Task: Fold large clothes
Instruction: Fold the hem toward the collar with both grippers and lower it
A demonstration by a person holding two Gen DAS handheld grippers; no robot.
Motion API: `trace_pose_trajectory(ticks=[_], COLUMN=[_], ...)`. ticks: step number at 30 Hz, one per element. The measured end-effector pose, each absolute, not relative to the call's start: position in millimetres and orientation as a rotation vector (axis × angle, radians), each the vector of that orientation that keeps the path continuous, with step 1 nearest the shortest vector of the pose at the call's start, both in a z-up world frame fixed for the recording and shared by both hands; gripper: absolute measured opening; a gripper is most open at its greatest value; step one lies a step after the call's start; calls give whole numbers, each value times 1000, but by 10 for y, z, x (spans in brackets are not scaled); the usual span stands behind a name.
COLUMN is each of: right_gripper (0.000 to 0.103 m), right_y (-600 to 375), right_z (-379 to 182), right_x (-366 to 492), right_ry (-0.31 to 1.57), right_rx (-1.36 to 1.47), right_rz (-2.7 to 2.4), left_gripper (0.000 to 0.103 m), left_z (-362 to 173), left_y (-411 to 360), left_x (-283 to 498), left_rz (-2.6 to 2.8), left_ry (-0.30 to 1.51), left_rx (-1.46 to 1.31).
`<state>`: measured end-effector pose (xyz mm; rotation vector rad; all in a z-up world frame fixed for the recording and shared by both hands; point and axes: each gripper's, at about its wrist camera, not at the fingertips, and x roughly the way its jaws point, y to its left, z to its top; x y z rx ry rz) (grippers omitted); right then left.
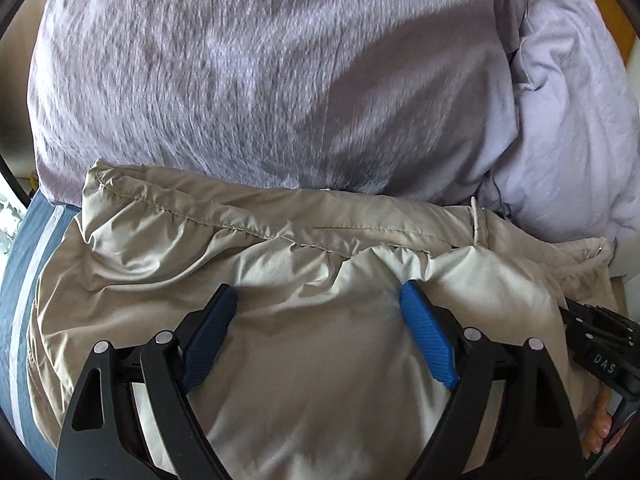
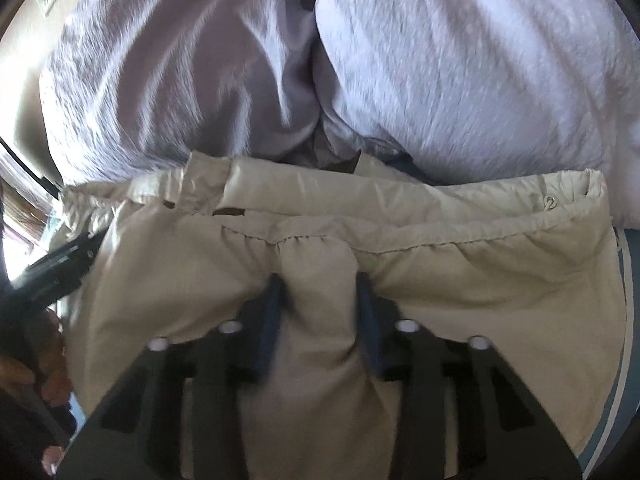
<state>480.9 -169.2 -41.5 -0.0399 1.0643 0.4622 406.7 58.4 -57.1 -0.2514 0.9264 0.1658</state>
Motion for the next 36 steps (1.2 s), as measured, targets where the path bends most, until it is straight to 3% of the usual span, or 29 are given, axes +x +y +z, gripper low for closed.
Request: trace_pose_trajectory(ticks=[4, 12, 17, 26, 36], right_gripper=[6, 4, 5, 13, 35], right_y=[-1691, -1775, -1724, -1746, -1725], right_z=[-421, -125, -341, -500, -654], right_x=[4825, 5022, 5118, 5177, 5174], right_ry=[1036, 942, 987, 992, 957], right_rx=[-37, 42, 24, 42, 28], right_rz=[453, 408, 384, 368, 363], left_gripper=[86, 86, 86, 88, 93], left_z=[-583, -370, -438, -726, -1040], left_y=[554, 525, 467, 506, 462], left_x=[4113, 4114, 4187, 4391, 4652], left_rz=[181, 178, 183, 229, 270], left_ry=[921, 844, 861, 879, 872], left_rx=[-234, -230, -167, -164, -172])
